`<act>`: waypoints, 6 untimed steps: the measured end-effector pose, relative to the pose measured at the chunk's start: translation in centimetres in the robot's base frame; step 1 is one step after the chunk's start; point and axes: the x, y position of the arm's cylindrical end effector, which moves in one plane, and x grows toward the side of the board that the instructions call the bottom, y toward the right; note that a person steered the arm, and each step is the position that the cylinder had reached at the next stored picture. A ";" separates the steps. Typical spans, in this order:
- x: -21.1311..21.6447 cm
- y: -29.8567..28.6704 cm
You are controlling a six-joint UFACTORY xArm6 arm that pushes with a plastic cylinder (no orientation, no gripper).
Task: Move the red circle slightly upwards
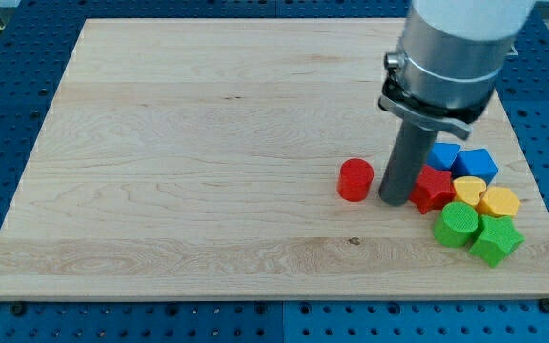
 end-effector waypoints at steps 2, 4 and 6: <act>-1.4 -3.4; -4.0 -7.6; -6.5 -7.6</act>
